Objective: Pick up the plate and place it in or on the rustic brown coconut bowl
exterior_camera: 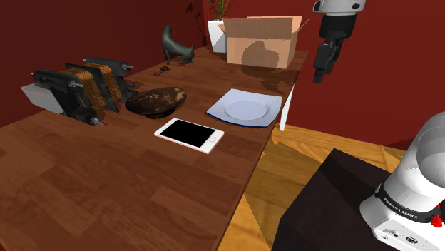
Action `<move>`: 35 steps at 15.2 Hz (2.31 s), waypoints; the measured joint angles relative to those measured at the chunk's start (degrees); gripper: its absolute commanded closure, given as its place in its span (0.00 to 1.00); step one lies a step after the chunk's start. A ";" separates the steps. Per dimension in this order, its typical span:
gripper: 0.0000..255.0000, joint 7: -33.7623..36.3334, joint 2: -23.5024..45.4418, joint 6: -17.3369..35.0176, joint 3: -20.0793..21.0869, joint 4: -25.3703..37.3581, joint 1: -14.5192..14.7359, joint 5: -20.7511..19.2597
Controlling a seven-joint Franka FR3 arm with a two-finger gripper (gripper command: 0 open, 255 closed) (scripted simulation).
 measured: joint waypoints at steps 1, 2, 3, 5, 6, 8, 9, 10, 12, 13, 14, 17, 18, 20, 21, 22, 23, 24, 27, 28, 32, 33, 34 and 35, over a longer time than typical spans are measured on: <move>0.00 0.00 0.00 0.00 0.00 0.00 0.00 0.00; 0.00 -0.85 -0.48 1.24 0.79 -0.47 0.67 -0.63; 0.00 -2.25 -1.23 3.39 1.91 -1.34 1.67 -1.65; 0.00 -5.24 -3.80 9.07 4.98 -4.53 4.32 -3.91; 0.00 -6.62 -4.89 11.87 6.76 -5.68 5.76 -5.10; 0.00 -9.80 -8.27 18.15 9.72 -9.87 8.75 -7.73; 0.00 -11.29 -9.41 21.77 11.21 -11.94 10.19 -9.12; 0.00 -12.50 -11.10 25.49 12.88 -14.64 11.84 -10.43; 0.00 -15.13 -13.93 32.19 15.86 -18.73 14.93 -13.31; 0.00 -16.49 -15.34 35.84 17.10 -21.09 16.40 -14.92; 0.00 -17.50 -17.29 39.32 18.64 -23.88 18.19 -16.39; 0.00 -20.70 -22.42 51.32 22.36 -32.84 22.68 -21.81; 0.00 -21.25 -23.89 55.52 24.01 -35.84 23.93 -23.73; 0.00 -22.03 -25.23 60.30 25.22 -38.77 24.75 -25.92; 0.00 -22.11 -24.88 61.88 25.44 -39.15 24.24 -26.54; 0.00 -21.94 -24.10 63.57 25.74 -39.37 23.28 -27.09; 0.00 -21.69 -23.47 64.80 26.07 -39.52 22.53 -27.45; 0.00 -21.37 -22.44 66.44 26.42 -39.56 21.26 -27.94; 0.00 -20.72 -19.64 70.82 27.24 -39.46 17.53 -29.26; 0.00 -20.60 -19.35 71.32 27.39 -39.47 17.13 -29.39; 0.00 -20.48 -19.02 71.87 27.54 -39.45 16.69 -29.53; 0.00 -20.47 -19.01 71.89 27.55 -39.45 16.67 -29.53; 1.00 -20.47 -19.01 71.89 27.55 -39.45 16.67 -29.53; 1.00 -20.47 -19.01 71.89 27.55 -39.45 16.67 -29.53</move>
